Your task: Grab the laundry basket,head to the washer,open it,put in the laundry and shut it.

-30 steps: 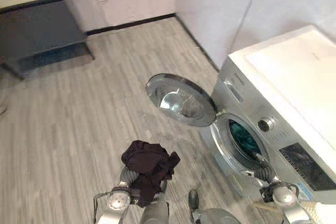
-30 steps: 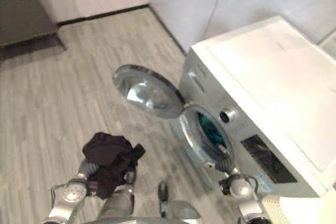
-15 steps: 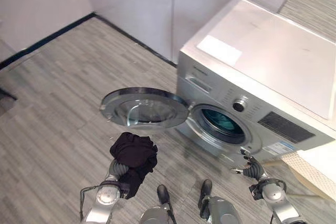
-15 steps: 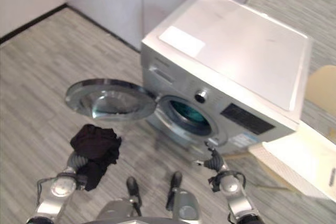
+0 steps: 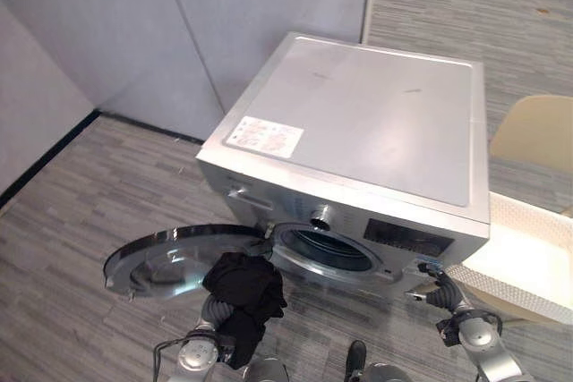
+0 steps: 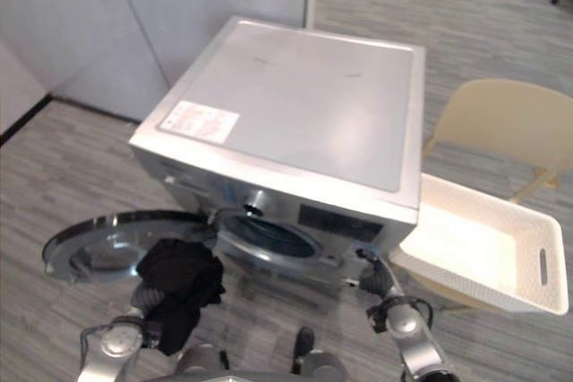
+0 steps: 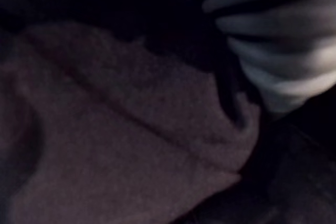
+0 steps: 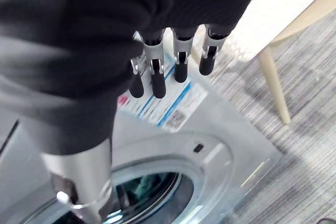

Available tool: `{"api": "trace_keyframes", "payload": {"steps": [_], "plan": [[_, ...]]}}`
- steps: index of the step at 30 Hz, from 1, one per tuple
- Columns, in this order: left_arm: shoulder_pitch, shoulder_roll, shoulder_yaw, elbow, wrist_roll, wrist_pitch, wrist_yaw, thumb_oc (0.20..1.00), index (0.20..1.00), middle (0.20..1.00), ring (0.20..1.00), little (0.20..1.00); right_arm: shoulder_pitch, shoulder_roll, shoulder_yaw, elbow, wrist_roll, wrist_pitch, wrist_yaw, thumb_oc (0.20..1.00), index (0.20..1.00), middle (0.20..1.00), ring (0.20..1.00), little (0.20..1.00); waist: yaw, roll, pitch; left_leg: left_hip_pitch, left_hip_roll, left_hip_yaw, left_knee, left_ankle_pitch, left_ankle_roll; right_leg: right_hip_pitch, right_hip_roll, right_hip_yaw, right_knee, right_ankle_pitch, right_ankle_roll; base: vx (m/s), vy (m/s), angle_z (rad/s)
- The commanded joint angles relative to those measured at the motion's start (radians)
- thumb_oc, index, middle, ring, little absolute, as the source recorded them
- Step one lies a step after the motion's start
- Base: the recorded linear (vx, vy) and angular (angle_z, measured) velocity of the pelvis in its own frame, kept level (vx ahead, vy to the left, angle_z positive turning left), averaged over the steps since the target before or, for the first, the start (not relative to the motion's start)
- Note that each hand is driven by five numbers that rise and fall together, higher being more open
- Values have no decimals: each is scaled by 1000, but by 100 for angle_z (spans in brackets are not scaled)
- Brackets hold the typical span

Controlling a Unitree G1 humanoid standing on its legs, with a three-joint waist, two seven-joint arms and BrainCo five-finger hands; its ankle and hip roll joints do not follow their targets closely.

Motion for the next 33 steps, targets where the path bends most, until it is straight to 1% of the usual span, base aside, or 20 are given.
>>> {"api": "trace_keyframes", "payload": {"steps": [1, 2, 3, 4, 6, 9, 12, 13, 14, 15, 17, 18, 21, 22, 23, 24, 27, 28, 29, 33], "plan": [[-36, 22, 8, -43, -28, -41, 22, 200, 200, 200, 200, 200, -23, -11, -11, -19, 38, -27, -25, 1000, 1000, 1000, 1000, 1000, 17, -37, 61, 34, -37, 6, -42, -13, 44, -16, -5, -3, -13, -43, 109, 21, 57, -39], [-47, 21, 2, -40, -35, -44, 30, 200, 200, 200, 200, 200, -33, -13, -5, -12, 42, -29, -33, 1000, 1000, 1000, 1000, 1000, 32, -30, 84, -6, -62, -52, -87, 29, 33, -15, 13, 35, -9, -50, 107, 23, 81, -43], [-55, 18, -3, -39, -41, -44, 34, 200, 200, 200, 200, 200, -40, -15, 0, -4, 40, -29, -38, 1000, 1000, 1000, 1000, 1000, 37, -22, 96, -16, -76, -79, -113, 46, 27, -20, 22, 56, 1, -54, 106, 30, 105, -57], [-56, 17, -5, -40, -41, -44, 30, 200, 200, 200, 200, 200, -45, -15, 5, 1, 38, -28, -35, 1000, 1000, 1000, 1000, 1000, 36, -19, 95, -9, -85, -93, -135, 49, 28, -29, 27, 80, 5, -54, 110, 19, 100, -95], [-61, 20, -17, -41, -34, -47, 30, 200, 200, 200, 200, 200, -47, -13, 12, 5, 33, -30, -31, 1000, 1000, 1000, 1000, 1000, 27, -9, 104, 9, -83, -85, -155, 37, 34, -47, 34, 107, 36, -64, 113, -47, 144, -108], [-90, 39, -33, -47, -37, -47, 36, 200, 200, 200, 200, 200, -79, -14, 25, 8, 41, -28, -36, 1000, 1000, 1000, 1000, 1000, 13, -4, 154, -44, -89, -76, -108, 25, 53, -165, 34, 165, 148, -66, 110, -206, 188, -66], [-151, 61, -47, -46, -44, -52, 66, 200, 200, 200, 200, 200, -124, -5, 40, 27, 61, -27, -55, 1000, 1000, 1000, 1000, 1000, 3, -7, 191, -129, -90, -34, -30, -3, 84, -295, 28, 204, 248, -68, 105, -188, 129, -50], [-217, 66, -56, -61, -76, -60, 95, 200, 200, 200, 200, 200, -169, 3, 55, 13, 85, -33, -81, 1000, 1000, 1000, 1000, 1000, -10, -7, 217, -228, -84, -12, 90, -75, 102, -407, 30, 228, 340, -104, 106, -81, 80, -68], [-219, 66, -56, -60, -76, -60, 96, 200, 200, 200, 200, 200, -170, 3, 55, 13, 85, -33, -81, 1000, 1000, 1000, 1000, 1000, -9, -6, 215, -234, -82, -12, 97, -80, 103, -412, 31, 228, 345, -106, 106, -88, 60, -44], [-234, 67, -59, -75, -90, -63, 104, 200, 200, 200, 200, 200, -184, 3, 59, -1, 89, -33, -87, 1000, 1000, 1000, 1000, 1000, -13, -7, 227, -270, -76, -2, 136, -93, 111, -452, 33, 234, 375, -111, 101, -97, 9, -17], [-274, 56, -58, -87, -120, -70, 130, 200, 200, 200, 200, 200, -207, 5, 63, -39, 96, -35, -104, 1000, 1000, 1000, 1000, 1000, -19, -6, 236, -374, -51, 15, 248, -126, 124, -550, 36, 242, 450, -127, 93, -137, 2, -21], [-295, 51, -58, -91, -130, -71, 143, 200, 200, 200, 200, 200, -214, 8, 61, -52, 100, -36, -112, 1000, 1000, 1000, 1000, 1000, -22, -3, 246, -413, -47, 13, 288, -138, 133, -589, 40, 247, 483, -133, 89, -116, -17, -18], [-379, 39, -60, -111, -158, -79, 189, 200, 200, 200, 200, 200, -246, 14, 56, -109, 111, -51, -145, 1000, 1000, 1000, 1000, 1000, -36, 12, 261, -561, -23, 14, 438, -184, 149, -736, 45, 258, 611, -167, 76, -107, -18, -28], [-481, 43, -53, -128, -178, -92, 232, 200, 200, 200, 200, 200, -281, 16, 52, -149, 115, -69, -173, 1000, 1000, 1000, 1000, 1000, -49, 27, 266, -700, -1, -4, 571, -232, 168, -881, 50, 265, 737, -205, 63, -91, -17, -23], [-612, 85, -48, -146, -185, -112, 282, 200, 200, 200, 200, 200, -308, 6, 55, -195, 118, -98, -184, 1000, 1000, 1000, 1000, 1000, -69, 34, 273, -805, 18, -22, 681, -276, 187, -997, 61, 268, 841, -238, 55, -42, -39, -35], [-773, 146, -47, -128, -183, -119, 331, 200, 200, 200, 200, 200, -310, -10, 64, -237, 128, -125, -166, 1000, 1000, 1000, 1000, 1000, -90, 36, 274, -894, 32, -47, 784, -318, 197, -1085, 70, 274, 930, -272, 49, 3, -55, -31], [-944, 228, -56, -101, -150, -120, 401, 200, 200, 200, 200, 200, -299, -23, 76, -271, 135, -154, -153, 1000, 1000, 1000, 1000, 1000, -108, 37, 275, -947, 44, -67, 850, -347, 205, -1144, 70, 273, 998, -299, 41, 18, -44, -17], [-949, 229, -58, -98, -150, -121, 402, 200, 200, 200, 200, 200, -301, -23, 75, -271, 136, -154, -153, 1000, 1000, 1000, 1000, 1000, -108, 37, 276, -951, 44, -68, 854, -349, 205, -1147, 70, 272, 1002, -301, 41, 25, -66, -18], [-1124, 329, -99, -34, -61, -106, 526, 200, 200, 200, 200, 200, -301, -35, 100, -283, 145, -188, -146, 1000, 1000, 1000, 1000, 1000, -124, 36, 272, -1009, 54, -92, 920, -371, 208, -1198, 78, 263, 1055, -315, 39, 14, -67, -19], [-1324, 468, -196, 98, 51, -82, 660, 200, 200, 200, 200, 200, -313, -69, 139, -283, 179, -227, -141, 1000, 1000, 1000, 1000, 1000, -143, 29, 258, -1080, 60, -119, 986, -379, 207, -1249, 88, 246, 1092, -314, 43, 4, -45, 0]]}}
